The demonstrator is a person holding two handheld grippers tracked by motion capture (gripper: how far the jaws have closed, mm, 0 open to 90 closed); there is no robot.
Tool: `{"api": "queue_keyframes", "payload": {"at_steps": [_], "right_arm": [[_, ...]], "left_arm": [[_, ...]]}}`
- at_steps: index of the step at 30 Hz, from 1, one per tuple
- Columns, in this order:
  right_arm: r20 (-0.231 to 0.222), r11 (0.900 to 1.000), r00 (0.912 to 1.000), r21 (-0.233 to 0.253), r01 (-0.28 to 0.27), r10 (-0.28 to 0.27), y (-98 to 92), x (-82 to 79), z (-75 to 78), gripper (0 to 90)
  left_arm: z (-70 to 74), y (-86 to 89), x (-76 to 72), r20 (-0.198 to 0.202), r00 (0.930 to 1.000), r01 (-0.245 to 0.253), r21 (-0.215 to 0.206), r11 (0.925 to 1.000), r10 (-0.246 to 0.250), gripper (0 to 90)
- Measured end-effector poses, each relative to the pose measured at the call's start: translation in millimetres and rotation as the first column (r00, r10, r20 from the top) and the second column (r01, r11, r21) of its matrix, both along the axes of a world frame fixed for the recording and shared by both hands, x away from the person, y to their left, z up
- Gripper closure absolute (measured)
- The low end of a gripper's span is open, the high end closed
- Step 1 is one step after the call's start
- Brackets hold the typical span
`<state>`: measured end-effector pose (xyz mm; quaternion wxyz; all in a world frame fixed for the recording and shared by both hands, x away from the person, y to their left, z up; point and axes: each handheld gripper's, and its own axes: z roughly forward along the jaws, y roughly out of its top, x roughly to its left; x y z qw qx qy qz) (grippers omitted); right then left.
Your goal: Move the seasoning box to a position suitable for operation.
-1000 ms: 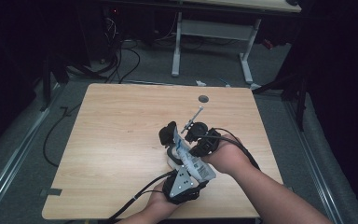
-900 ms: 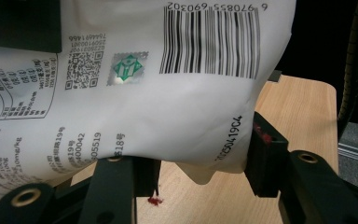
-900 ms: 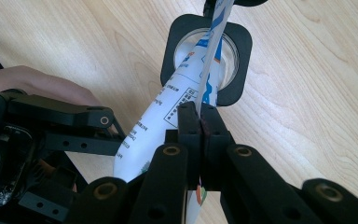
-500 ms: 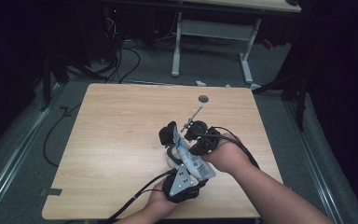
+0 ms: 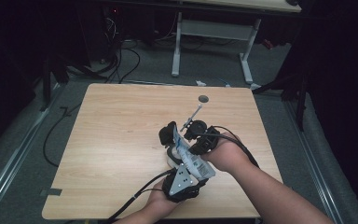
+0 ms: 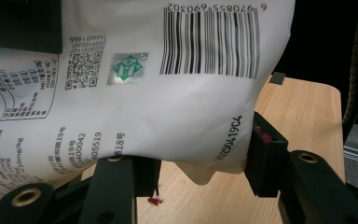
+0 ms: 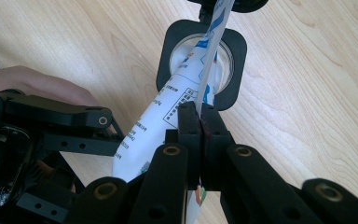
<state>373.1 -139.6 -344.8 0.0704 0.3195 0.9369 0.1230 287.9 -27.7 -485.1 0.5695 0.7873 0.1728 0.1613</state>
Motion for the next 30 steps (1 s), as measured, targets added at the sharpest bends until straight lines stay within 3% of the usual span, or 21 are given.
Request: {"api": "queue_keyframes", "payload": {"at_steps": [30], "right_arm": [[0.009, 1.0, 0.9999, 0.008, -0.013, 0.013, 0.3, -1.0, 0.7, 89.4]], "left_arm": [[2.9, 0.5, -1.5, 0.015, 0.9999, 0.0, -0.007, 1.0, 0.0, 54.3]]}}
